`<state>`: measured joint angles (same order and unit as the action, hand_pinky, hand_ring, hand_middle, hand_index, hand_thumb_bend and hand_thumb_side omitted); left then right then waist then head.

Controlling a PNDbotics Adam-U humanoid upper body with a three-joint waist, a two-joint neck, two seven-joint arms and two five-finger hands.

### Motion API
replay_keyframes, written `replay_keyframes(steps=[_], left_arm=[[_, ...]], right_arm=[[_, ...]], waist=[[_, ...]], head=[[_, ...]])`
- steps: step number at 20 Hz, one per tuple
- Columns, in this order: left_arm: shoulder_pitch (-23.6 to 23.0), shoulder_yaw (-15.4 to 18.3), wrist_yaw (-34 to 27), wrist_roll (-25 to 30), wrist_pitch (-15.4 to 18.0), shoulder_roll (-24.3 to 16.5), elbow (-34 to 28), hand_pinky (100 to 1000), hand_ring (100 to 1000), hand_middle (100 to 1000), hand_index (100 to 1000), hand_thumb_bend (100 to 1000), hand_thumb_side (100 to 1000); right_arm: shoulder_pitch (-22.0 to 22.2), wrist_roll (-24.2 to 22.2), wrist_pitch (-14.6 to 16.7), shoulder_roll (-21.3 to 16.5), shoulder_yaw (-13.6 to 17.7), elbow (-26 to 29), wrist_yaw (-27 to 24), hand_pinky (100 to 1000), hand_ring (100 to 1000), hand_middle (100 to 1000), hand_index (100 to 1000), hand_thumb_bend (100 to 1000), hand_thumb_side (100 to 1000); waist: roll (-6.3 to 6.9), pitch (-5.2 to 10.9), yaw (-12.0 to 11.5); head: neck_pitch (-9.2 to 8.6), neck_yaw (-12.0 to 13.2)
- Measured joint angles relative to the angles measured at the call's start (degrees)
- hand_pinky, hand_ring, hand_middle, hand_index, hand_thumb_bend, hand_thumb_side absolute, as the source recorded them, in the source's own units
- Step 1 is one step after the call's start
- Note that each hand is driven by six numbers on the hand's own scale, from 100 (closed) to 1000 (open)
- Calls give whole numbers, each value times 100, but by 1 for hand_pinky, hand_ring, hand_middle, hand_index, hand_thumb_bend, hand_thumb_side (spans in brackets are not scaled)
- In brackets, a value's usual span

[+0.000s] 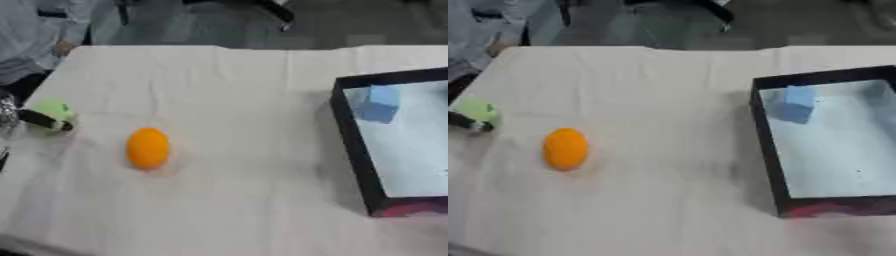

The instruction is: Pick up the objects with one hand, pass them to the other hand, and then place them into the box on the other side of the table.

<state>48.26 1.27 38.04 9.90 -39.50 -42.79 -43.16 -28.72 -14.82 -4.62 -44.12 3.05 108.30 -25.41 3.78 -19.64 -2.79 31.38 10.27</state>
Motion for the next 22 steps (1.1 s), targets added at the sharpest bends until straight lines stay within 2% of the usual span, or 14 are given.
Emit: replay_keyframes(steps=[1, 5, 10, 12, 15, 17, 22], left_arm=[[0, 1, -11, -41, -8, 4, 13, 891, 850, 795, 847, 818, 335], [-1, 32, -94, -204, -24, 6, 40, 900, 846, 789, 828, 675, 339], [0, 33, -328, -376, 6, 8, 49, 901, 849, 777, 791, 443, 309], [0, 31, -378, -427, 2, 8, 65, 898, 851, 775, 775, 387, 286], [0, 27, -406, -479, -14, 8, 82, 890, 851, 761, 720, 273, 204], [0, 22, -400, -495, -29, 8, 102, 881, 844, 742, 656, 216, 111], [0, -8, -265, -535, -73, 8, 134, 859, 784, 666, 527, 207, 100]], right_arm=[[0, -3, 3, 0, 0, 11, 13, 986, 1000, 994, 965, 582, 296], [2, -11, 9, 4, 0, 13, 68, 987, 1000, 994, 964, 581, 296], [4, -29, 7, 7, 0, 13, 125, 988, 1000, 994, 964, 580, 295], [5, -33, 6, 7, 0, 13, 144, 988, 1000, 994, 964, 580, 294], [6, -33, 7, 8, 0, 14, 148, 988, 1000, 993, 964, 581, 294], [6, -33, 7, 8, 0, 16, 149, 988, 1000, 993, 964, 581, 294], [34, -33, 7, 27, 1, 31, 149, 989, 1000, 992, 964, 580, 294]], waist=[[0, -15, 11], [0, -40, 28], [0, -62, 32], [0, -65, 42], [0, -66, 60], [0, -66, 64], [0, -66, 65]], head=[[-3, 11], [-13, 18], [-26, 20], [-28, 23], [-30, 37], [-30, 48], [-30, 62]])
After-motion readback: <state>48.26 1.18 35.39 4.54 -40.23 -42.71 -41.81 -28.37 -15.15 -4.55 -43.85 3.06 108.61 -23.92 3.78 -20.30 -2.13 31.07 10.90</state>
